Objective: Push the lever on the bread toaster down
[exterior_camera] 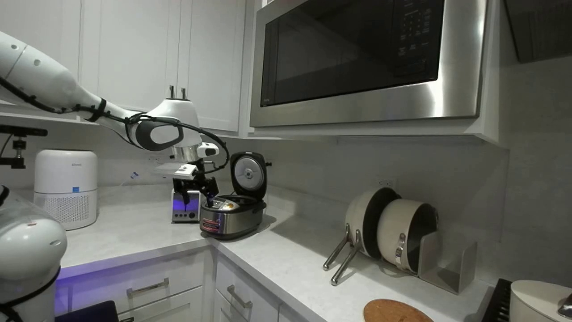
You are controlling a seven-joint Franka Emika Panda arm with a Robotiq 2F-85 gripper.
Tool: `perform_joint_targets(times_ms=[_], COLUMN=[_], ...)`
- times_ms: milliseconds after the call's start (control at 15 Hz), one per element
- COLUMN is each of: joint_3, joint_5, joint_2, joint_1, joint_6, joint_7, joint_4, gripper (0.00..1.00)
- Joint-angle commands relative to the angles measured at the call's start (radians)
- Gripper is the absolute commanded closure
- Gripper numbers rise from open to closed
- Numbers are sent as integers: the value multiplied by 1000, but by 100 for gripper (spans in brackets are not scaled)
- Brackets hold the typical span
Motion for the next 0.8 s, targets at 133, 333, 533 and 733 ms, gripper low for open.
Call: perform_joint_targets(times_ms=[133, 333, 533, 733], joint_3=[-16, -32, -60, -119], joint_5=[125, 193, 284, 391], joint_2=[131, 217, 295, 363], joint_1=[126, 208, 295, 403], joint_6=[248, 375, 515, 602], joint_7=[-117, -164, -211, -275], joint_4=[1, 22, 42, 76], gripper=[0, 0, 0, 0])
